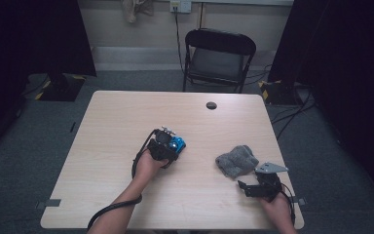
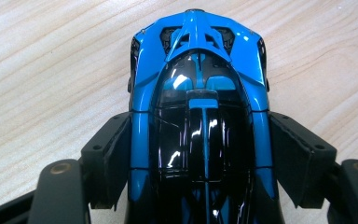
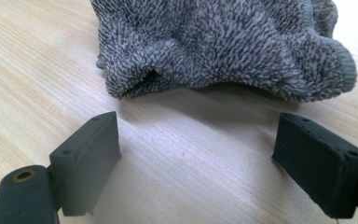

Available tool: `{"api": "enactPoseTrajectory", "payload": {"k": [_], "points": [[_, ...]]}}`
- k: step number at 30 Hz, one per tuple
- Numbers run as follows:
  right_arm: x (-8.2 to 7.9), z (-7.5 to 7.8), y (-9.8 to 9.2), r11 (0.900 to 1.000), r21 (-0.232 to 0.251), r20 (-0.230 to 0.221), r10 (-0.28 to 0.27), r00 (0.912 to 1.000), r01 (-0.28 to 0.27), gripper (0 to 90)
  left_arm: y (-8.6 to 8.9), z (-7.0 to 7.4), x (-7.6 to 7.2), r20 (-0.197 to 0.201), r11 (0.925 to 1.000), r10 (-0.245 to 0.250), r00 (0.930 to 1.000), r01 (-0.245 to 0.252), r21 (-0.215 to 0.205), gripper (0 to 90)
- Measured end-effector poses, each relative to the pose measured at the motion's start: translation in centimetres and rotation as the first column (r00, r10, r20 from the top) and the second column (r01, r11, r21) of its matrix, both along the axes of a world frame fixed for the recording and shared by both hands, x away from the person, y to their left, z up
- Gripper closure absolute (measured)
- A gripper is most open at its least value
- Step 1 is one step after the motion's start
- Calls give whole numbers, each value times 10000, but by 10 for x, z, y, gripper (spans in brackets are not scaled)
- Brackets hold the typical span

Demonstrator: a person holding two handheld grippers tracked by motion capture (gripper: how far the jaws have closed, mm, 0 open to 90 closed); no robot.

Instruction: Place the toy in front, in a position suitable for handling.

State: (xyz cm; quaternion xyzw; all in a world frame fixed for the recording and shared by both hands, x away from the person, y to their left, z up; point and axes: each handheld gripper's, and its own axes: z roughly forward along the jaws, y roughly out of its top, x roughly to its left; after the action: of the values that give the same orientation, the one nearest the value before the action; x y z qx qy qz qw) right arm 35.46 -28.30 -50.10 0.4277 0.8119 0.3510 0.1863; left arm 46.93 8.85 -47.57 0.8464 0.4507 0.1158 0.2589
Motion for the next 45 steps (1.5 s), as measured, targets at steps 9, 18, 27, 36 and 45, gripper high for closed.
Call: {"api": "enactPoseTrajectory", "payload": {"k": [9,18,27,36,45], "points": [[0,0,0,10000,1,1,0,10000,0,137,1,4,-2,268,9999,20,9996,-17,-110,203],[0,0,0,10000,0,-1,-2,10000,2,137,10,11,-15,556,9988,73,9984,-46,-485,169],[0,0,0,10000,1,0,-3,10000,3,137,26,7,-34,594,9982,153,9981,-117,-597,169],[0,0,0,10000,1,-4,-3,10000,3,137,32,-3,-49,628,9982,29,9980,8,-594,161],[0,0,0,10000,0,-1,-2,10000,2,137,35,-12,-51,680,9986,29,9977,8,-535,164]]}}
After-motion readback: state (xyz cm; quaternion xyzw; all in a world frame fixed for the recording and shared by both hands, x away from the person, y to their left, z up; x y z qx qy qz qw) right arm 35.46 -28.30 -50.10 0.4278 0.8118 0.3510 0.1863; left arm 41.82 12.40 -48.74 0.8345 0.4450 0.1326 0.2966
